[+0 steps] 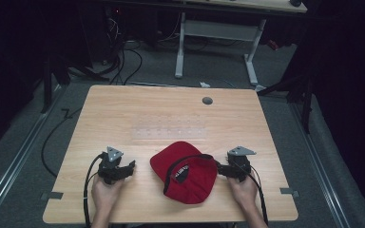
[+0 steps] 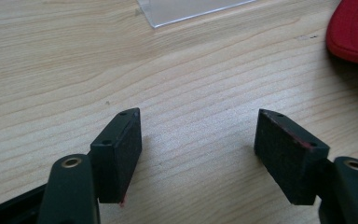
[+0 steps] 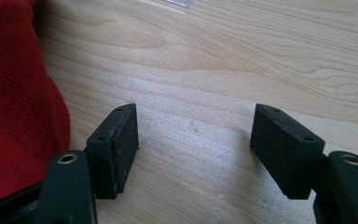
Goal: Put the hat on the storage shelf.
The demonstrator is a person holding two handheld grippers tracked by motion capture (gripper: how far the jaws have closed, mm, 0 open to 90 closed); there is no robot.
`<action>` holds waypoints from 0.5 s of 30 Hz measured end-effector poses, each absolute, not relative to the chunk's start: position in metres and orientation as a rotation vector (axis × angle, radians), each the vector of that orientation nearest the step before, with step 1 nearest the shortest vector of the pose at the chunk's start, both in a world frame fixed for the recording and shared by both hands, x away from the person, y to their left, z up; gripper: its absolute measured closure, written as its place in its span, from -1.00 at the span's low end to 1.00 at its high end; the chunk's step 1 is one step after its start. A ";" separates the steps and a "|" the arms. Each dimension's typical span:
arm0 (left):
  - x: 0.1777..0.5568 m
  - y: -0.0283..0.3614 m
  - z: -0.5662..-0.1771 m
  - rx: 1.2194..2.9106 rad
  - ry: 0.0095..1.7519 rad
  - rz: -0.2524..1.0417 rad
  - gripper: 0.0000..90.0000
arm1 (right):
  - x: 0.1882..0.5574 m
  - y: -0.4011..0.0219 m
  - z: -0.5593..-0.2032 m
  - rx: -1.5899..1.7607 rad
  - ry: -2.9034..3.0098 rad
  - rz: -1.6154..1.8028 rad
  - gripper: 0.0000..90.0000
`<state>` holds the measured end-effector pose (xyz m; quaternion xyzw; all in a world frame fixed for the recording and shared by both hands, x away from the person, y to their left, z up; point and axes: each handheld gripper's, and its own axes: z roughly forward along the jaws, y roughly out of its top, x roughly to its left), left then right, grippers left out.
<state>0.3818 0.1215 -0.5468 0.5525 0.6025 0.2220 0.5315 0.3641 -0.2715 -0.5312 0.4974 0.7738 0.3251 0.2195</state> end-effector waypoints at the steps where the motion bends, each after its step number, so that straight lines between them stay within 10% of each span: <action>1: 0.382 0.121 -0.547 1.313 1.443 0.535 -0.30 | 0.364 -0.271 -0.531 1.379 2.139 0.899 -0.28; 15: 0.383 0.122 -0.547 1.309 1.454 0.542 -0.37 | 0.365 -0.272 -0.531 1.361 2.157 0.898 -0.36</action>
